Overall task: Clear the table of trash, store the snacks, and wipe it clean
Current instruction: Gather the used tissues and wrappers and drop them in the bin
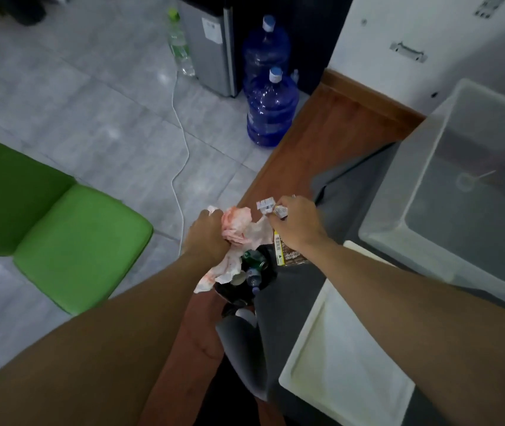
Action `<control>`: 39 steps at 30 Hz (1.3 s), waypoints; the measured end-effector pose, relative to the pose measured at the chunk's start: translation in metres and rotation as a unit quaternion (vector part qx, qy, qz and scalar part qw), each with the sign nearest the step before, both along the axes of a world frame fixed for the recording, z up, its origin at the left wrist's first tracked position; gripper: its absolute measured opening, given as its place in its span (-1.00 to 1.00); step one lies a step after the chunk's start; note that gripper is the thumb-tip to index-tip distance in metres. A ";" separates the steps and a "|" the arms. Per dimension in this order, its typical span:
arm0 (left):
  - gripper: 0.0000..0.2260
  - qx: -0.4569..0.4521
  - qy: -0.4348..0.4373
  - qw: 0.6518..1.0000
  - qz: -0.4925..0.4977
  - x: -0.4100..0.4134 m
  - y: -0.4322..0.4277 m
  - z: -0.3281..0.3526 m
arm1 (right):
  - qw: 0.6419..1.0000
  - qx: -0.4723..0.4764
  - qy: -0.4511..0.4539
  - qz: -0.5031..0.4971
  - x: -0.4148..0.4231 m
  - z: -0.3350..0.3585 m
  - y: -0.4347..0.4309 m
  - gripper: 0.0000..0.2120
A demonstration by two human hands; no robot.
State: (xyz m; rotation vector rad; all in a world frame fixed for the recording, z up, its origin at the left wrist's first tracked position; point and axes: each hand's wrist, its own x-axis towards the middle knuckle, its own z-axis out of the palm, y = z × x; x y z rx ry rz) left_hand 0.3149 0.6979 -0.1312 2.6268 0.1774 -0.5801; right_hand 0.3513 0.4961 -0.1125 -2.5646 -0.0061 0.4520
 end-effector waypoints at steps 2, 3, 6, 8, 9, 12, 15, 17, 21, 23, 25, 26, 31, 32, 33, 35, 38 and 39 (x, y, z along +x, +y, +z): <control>-0.72 -0.008 0.017 1.000 0.002 0.006 0.002 -0.030 | 1.000 -0.013 0.012 -0.009 0.008 -0.023 0.007 -0.81; -0.71 -0.012 0.026 1.000 0.006 0.009 0.003 -0.045 | 1.000 -0.020 0.017 -0.013 0.012 -0.035 0.010 -0.81; -0.66 -0.030 0.045 0.998 0.014 0.013 0.004 -0.087 | 0.998 -0.037 0.030 -0.031 0.019 -0.068 0.013 -0.79; -0.66 -0.042 0.050 0.998 0.016 0.013 0.005 -0.118 | 0.998 -0.043 0.030 -0.042 0.023 -0.093 0.015 -0.83; -0.66 -0.047 0.053 0.997 0.018 0.013 0.005 -0.135 | 0.997 -0.045 0.029 -0.047 0.024 -0.107 0.015 -0.85; -0.66 -0.066 0.066 0.996 0.016 0.009 0.003 -0.183 | 0.996 -0.054 0.044 -0.061 0.025 -0.146 0.016 -0.84; -0.63 -0.071 0.087 0.993 0.022 0.005 0.000 -0.222 | 0.994 -0.069 0.055 -0.067 0.024 -0.178 0.015 -0.81; -0.60 -0.077 0.124 0.989 0.025 0.004 -0.005 -0.243 | 0.993 -0.073 0.062 -0.074 0.020 -0.198 0.012 -0.82; -0.27 -0.141 0.211 0.967 -0.010 -0.004 -0.011 -0.278 | 0.990 -0.077 0.080 -0.085 0.008 -0.228 0.006 -0.82; -0.06 -0.151 0.212 0.965 -0.010 -0.009 -0.011 -0.289 | 0.989 -0.084 0.089 -0.086 0.002 -0.236 0.004 -0.81; -0.15 -0.177 0.227 0.958 0.001 -0.013 -0.008 -0.295 | 0.988 -0.086 0.099 -0.084 -0.002 -0.241 0.005 -0.79; -0.22 -0.183 0.231 0.956 -0.002 -0.016 -0.006 -0.295 | 0.988 -0.083 0.105 -0.082 -0.004 -0.242 0.007 -0.77; -0.53 -0.120 0.202 0.972 -0.030 -0.019 0.017 -0.291 | 0.987 -0.066 0.135 -0.049 -0.016 -0.249 0.024 -0.71; -0.54 -0.118 0.197 0.973 -0.021 -0.019 0.023 -0.292 | 0.987 -0.064 0.144 -0.043 -0.020 -0.251 0.028 -0.71; -0.50 -0.119 0.190 0.974 -0.011 -0.020 0.030 -0.296 | 0.985 -0.061 0.155 -0.038 -0.024 -0.253 0.032 -0.70; -0.50 -0.103 0.183 0.978 -0.009 -0.022 0.043 -0.299 | 0.983 -0.058 0.170 -0.023 -0.032 -0.260 0.041 -0.69; -0.50 -0.078 0.181 0.980 -0.018 -0.024 0.056 -0.297 | 0.982 -0.060 0.180 -0.011 -0.044 -0.275 0.054 -0.71; -0.48 -0.074 0.180 0.981 -0.021 -0.024 0.059 -0.296 | 0.981 -0.059 0.186 -0.008 -0.047 -0.280 0.057 -0.69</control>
